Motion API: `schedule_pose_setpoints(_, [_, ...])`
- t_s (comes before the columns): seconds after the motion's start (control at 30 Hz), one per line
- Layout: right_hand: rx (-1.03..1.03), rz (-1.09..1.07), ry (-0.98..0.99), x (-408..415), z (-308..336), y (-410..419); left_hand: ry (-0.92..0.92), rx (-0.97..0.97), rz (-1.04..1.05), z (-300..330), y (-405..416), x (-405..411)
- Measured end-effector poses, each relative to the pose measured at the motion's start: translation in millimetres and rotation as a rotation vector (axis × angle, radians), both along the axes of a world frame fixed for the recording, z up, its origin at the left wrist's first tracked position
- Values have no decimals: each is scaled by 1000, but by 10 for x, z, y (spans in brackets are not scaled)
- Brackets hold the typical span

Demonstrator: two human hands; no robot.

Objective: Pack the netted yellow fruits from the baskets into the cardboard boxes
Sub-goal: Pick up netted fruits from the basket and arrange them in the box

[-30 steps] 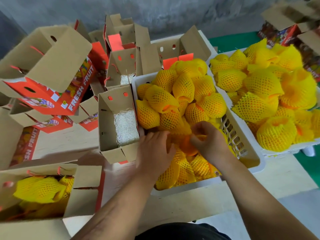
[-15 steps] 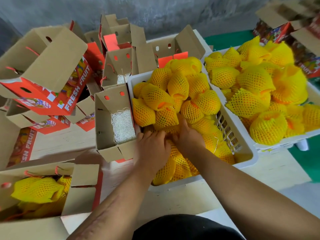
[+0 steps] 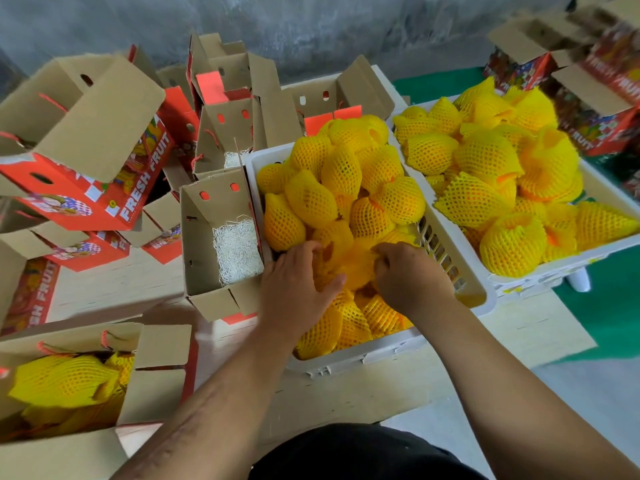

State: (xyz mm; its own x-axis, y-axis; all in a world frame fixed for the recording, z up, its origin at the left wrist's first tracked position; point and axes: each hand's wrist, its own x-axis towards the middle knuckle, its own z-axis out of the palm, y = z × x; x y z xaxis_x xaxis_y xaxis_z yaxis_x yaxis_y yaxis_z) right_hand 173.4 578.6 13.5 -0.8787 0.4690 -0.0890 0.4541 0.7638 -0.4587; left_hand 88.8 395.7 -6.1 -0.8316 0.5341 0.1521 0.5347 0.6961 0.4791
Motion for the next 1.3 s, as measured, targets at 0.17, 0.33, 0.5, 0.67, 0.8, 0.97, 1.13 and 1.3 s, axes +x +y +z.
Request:
schedule_pose_setpoints(0.17, [-202,-24,68,107,53,45,-72,-4,-134,-6,13,60])
schedule_pose_setpoints(0.33, [-548,-148,126,151,-26,-28,-362,223,-57,-155,175,350])
schedule_pose_setpoints(0.5, [-763,-224,249,246,37,43,-537,566,36,-148,135,284])
schedule_pose_setpoints(0.67, [-1568,-474,209,326,125,197,-525,682,135,-40,230,371])
schedule_pose_setpoints(0.8, [-2149,-385,255,433,105,271,-380,679,187,83,376,418])
schedule_pose_setpoints(0.97, [-2130,-174,320,495,-33,159,-233,603,129,136,537,416])
schedule_pose_setpoints(1.13, [-1982,-130,417,492,-55,70,28,457,34,248,535,339])
schedule_pose_setpoints(1.3, [-1608,-96,487,491,-77,-100,335,172,-71,398,459,92])
